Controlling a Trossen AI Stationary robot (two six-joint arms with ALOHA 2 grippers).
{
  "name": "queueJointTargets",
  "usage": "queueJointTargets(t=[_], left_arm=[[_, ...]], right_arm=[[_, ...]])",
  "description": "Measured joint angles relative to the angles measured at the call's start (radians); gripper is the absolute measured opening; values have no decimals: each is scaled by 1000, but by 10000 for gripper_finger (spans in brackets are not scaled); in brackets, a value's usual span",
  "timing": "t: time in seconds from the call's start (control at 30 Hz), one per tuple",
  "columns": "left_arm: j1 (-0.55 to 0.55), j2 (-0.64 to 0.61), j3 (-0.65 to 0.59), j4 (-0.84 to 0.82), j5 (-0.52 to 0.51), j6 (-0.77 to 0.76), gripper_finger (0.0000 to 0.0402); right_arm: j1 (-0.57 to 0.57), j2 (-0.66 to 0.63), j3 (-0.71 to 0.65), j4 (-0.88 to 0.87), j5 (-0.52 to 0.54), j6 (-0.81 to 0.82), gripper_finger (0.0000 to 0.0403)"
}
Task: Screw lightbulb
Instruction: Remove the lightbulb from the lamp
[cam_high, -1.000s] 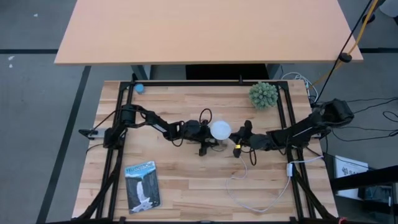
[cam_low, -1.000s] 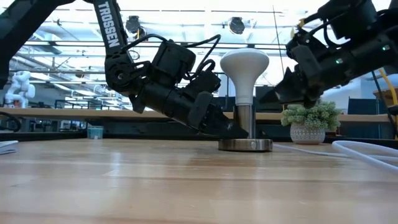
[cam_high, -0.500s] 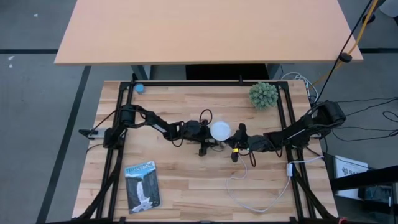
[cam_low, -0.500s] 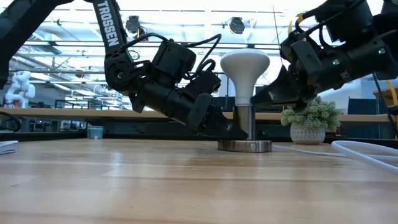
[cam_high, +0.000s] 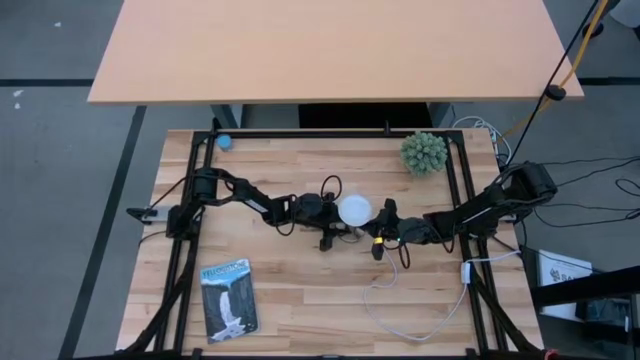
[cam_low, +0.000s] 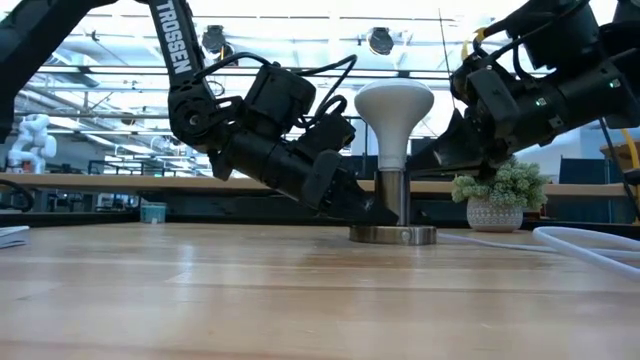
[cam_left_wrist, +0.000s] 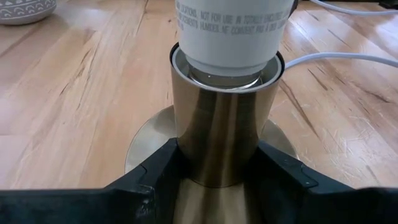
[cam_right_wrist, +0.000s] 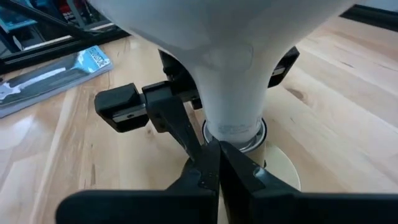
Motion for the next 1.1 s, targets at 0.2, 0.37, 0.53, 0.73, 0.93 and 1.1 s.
queueJointTargets(t=[0.2, 0.37, 0.53, 0.73, 0.93, 1.1], left_arm=[[0, 0, 0, -1, 5, 1, 177], [0, 0, -1, -1, 6, 1, 177], [0, 1, -1, -1, 12, 1, 177], [0, 1, -2, 0, 13, 1, 177], [0, 2, -2, 0, 13, 0, 177], [0, 2, -2, 3, 14, -2, 177]], right_arm=[[0, 0, 0, 1, 4, 14, 0], [0, -3, 0, 0, 5, 32, 0], [0, -54, -2, -42, 9, 42, 0], [0, -116, -2, -155, 88, 31, 0], [-3, -116, -2, -148, 81, 28, 0], [-3, -116, -1, -87, 46, -27, 0]])
